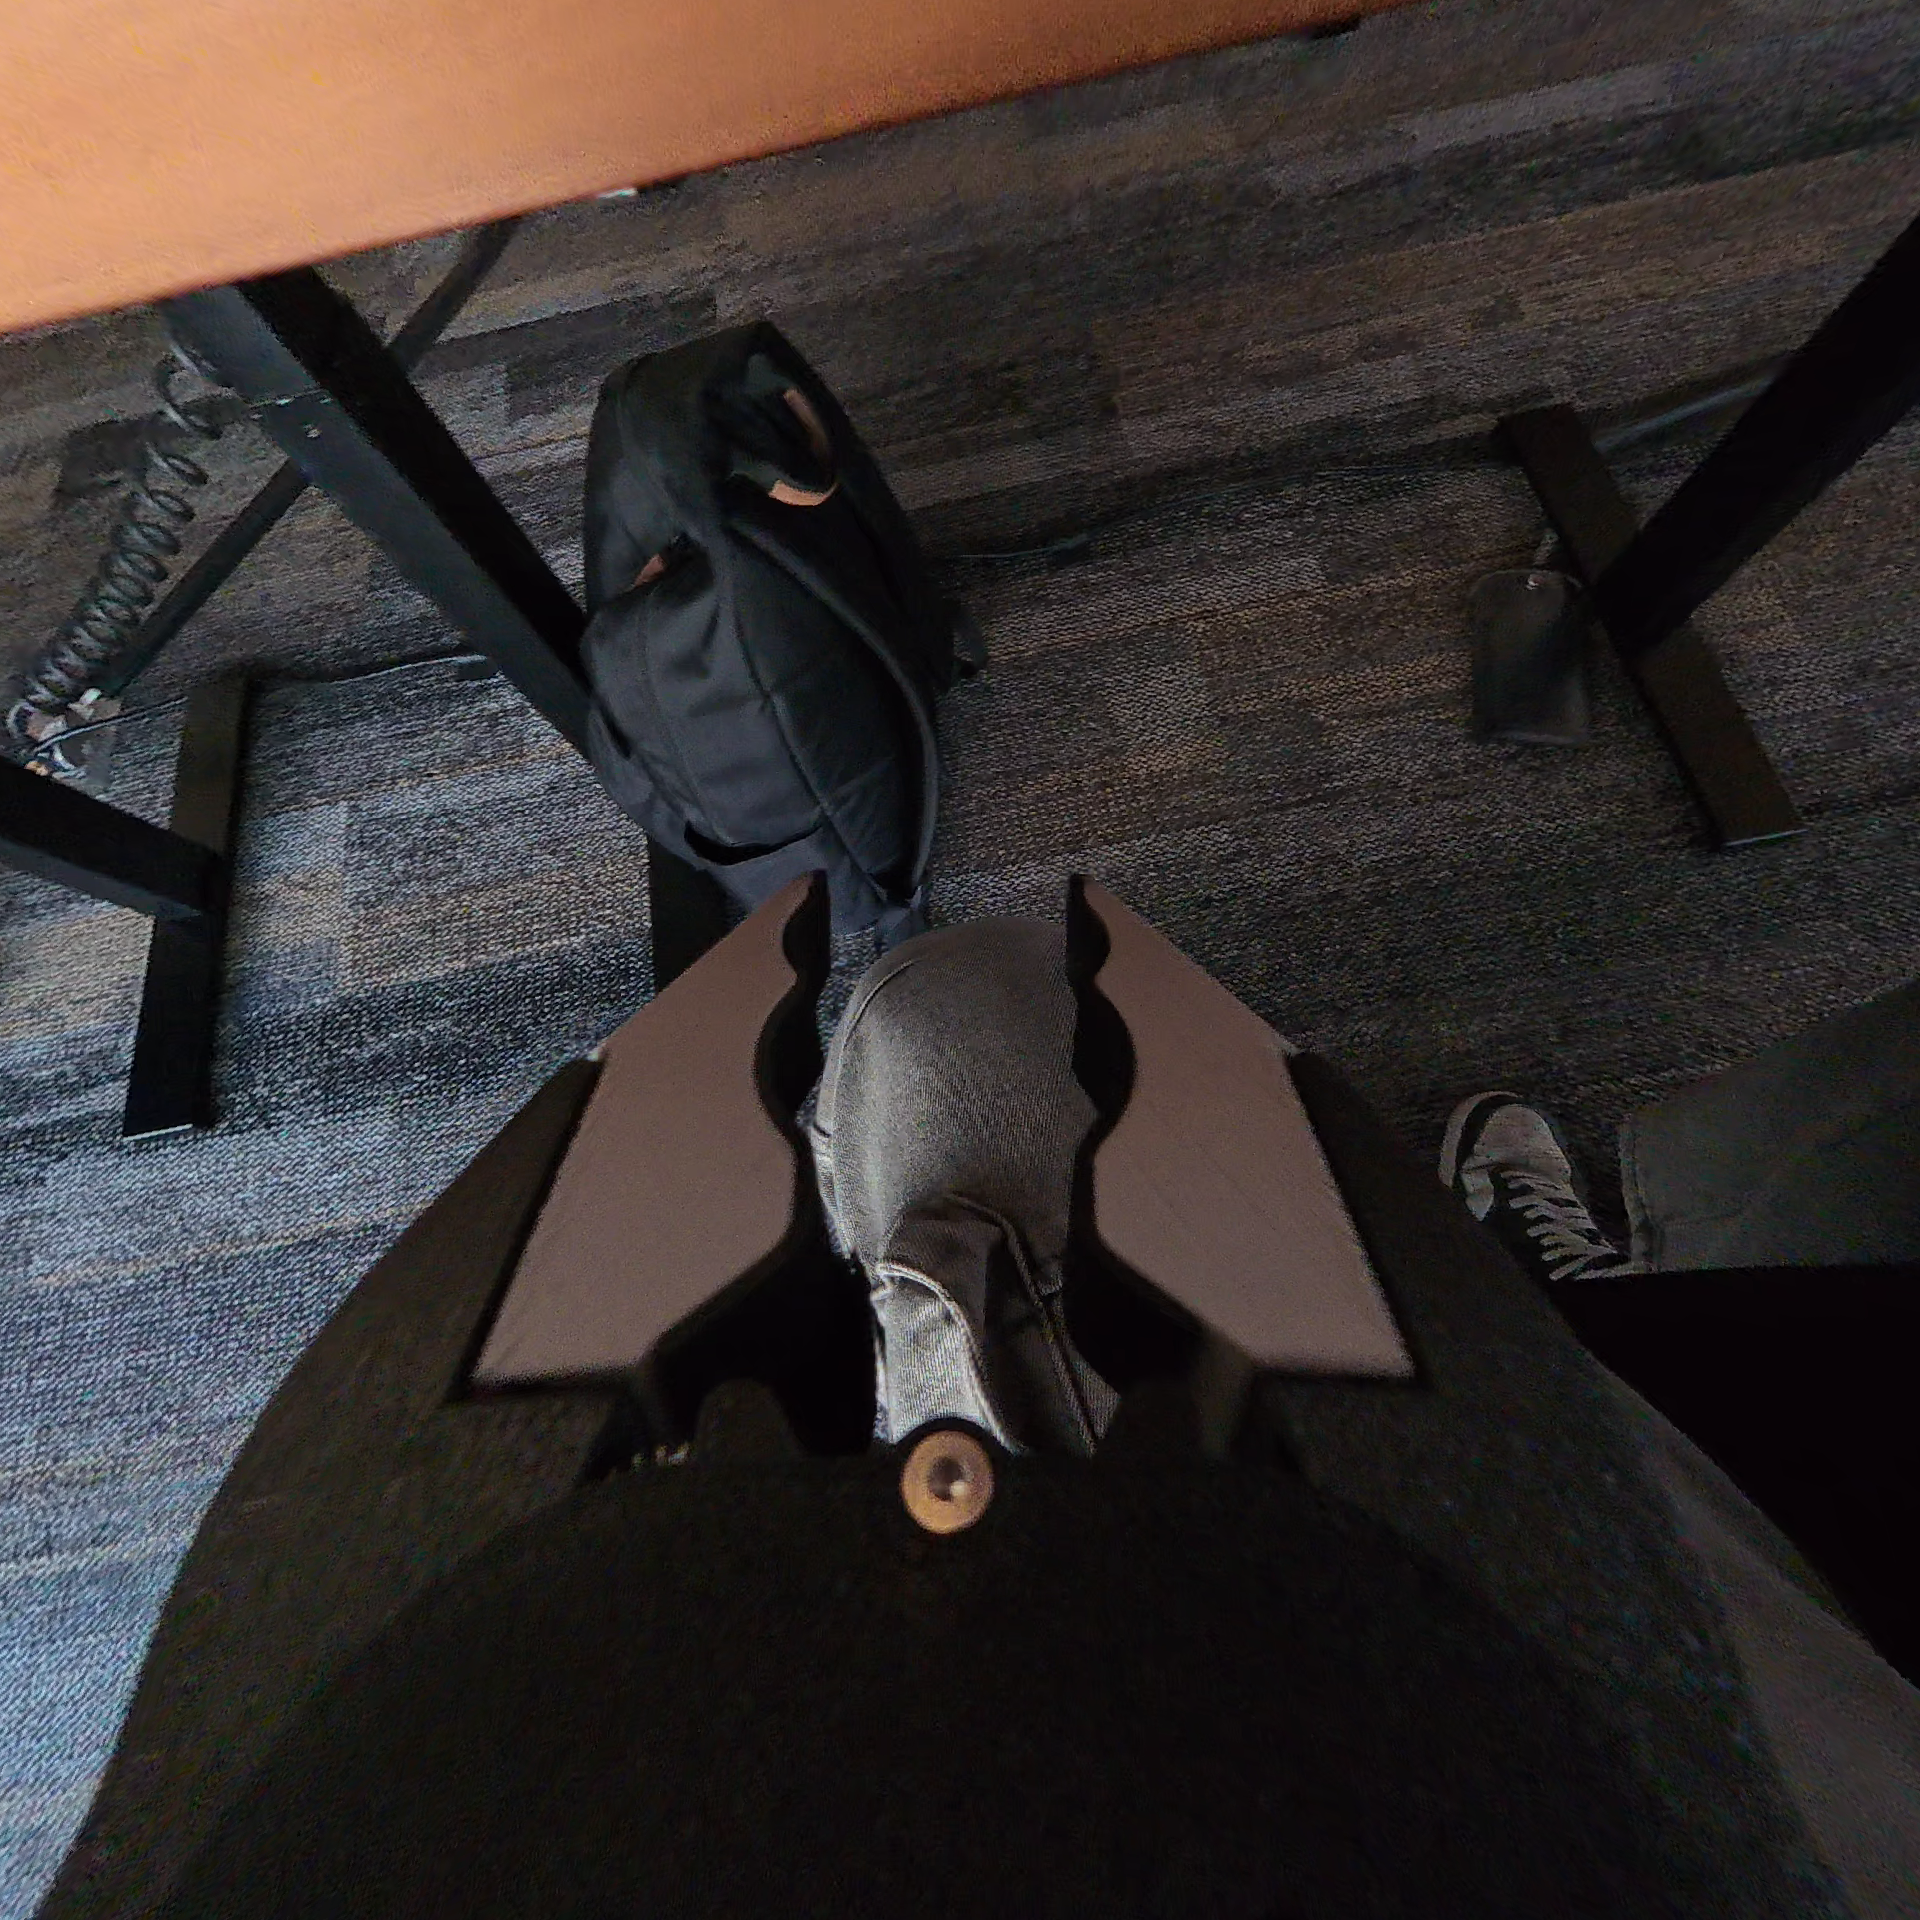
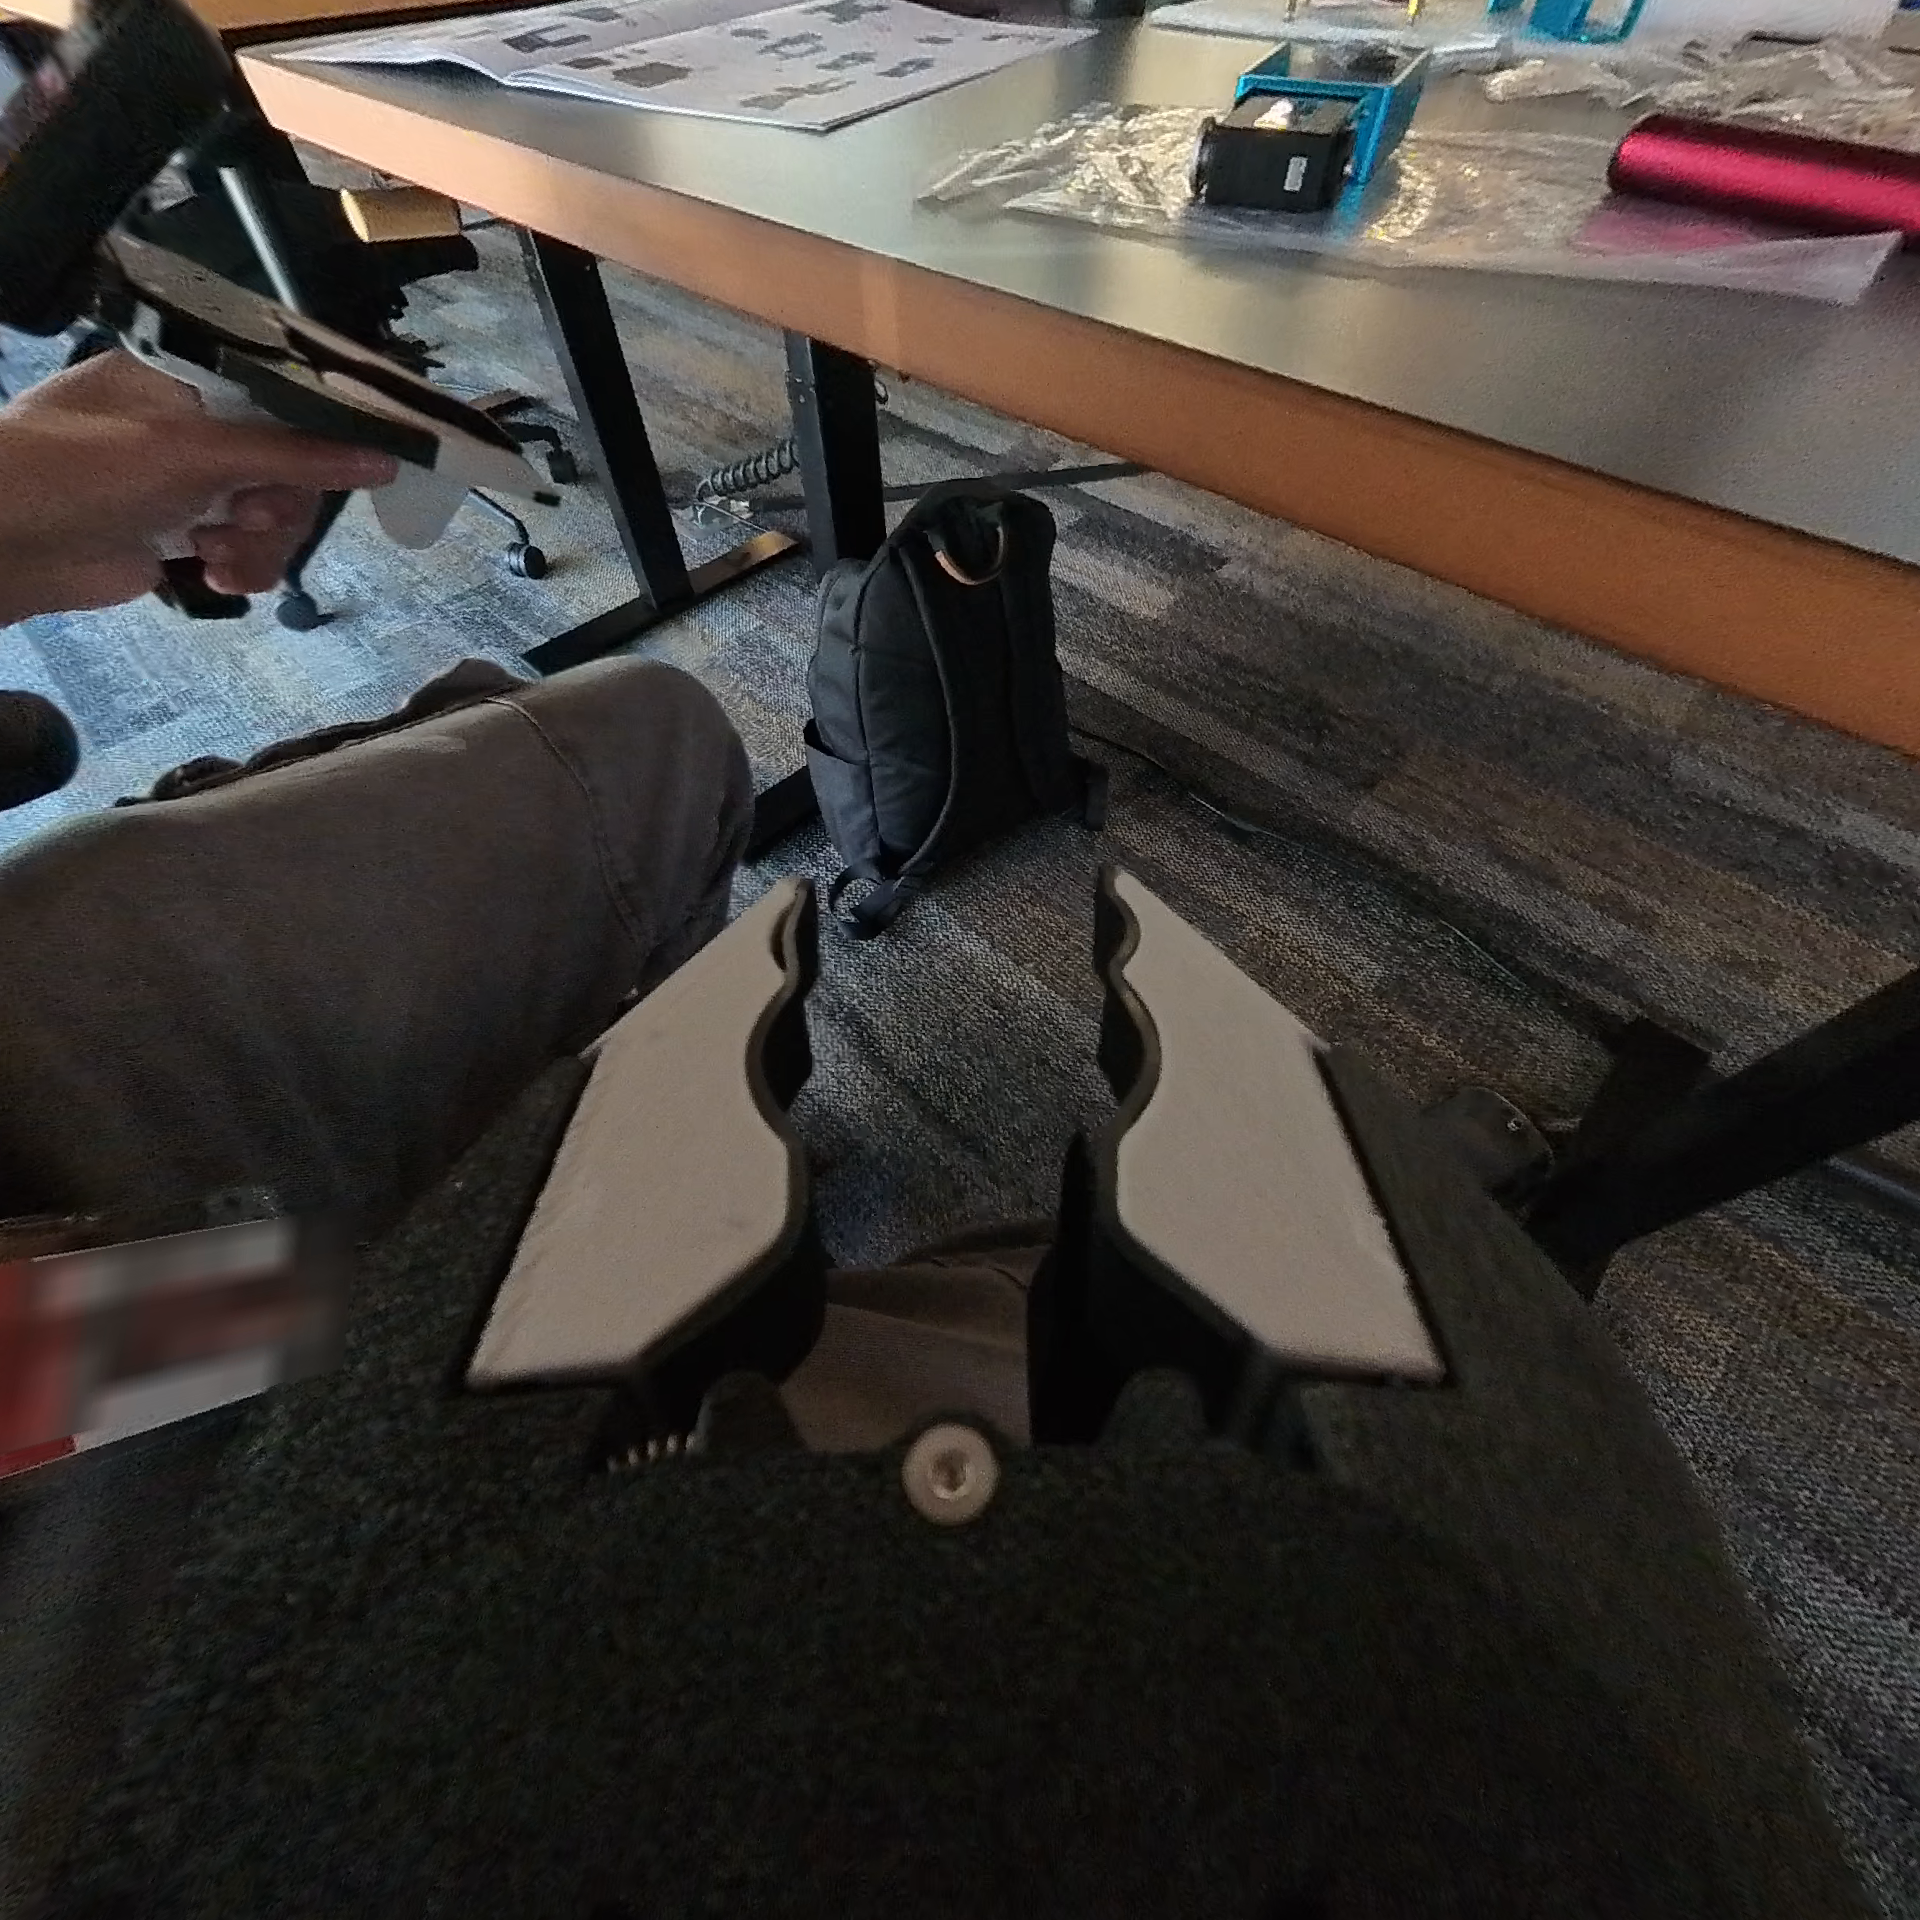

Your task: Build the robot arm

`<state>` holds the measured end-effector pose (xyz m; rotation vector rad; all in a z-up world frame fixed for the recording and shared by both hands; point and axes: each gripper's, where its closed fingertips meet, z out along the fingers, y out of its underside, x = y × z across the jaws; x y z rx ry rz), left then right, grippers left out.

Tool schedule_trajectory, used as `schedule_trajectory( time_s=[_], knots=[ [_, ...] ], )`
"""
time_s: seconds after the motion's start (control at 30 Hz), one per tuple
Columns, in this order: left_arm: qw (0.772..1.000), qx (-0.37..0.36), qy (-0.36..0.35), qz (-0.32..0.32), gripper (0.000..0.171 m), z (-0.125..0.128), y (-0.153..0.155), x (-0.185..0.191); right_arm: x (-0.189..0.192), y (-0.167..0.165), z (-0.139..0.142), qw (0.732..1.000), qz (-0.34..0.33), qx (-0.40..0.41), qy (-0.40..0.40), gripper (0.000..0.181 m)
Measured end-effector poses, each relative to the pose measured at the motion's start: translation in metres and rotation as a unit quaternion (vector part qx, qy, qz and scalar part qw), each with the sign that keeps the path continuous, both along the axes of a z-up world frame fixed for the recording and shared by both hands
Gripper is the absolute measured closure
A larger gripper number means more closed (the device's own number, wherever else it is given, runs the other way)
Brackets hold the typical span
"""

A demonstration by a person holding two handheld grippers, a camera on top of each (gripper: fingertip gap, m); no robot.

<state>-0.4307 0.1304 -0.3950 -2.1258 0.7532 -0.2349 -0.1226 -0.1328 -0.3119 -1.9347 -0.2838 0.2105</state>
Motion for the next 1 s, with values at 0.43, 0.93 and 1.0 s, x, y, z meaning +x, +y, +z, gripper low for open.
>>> schedule_trajectory(
  time_s=[0.43,0.93,1.0],
  knots=[
    [0.999,-0.001,0.003,-0.045,0.127,-0.002,0.003,0.04,0.013,-0.019,-0.005,0.999,-0.036,-0.009,-0.012,0.129],
    [0.999,-0.007,0.007,-0.05,0.127,-0.005,0.002,0.044,0.014,-0.02,-0.005,0.999,-0.037,-0.011,-0.018,0.129],
    [0.999,-0.006,0.011,-0.052,0.127,-0.006,0.001,0.044,0.013,-0.02,-0.006,0.999,-0.035,-0.012,-0.02,0.129]
  ],
)
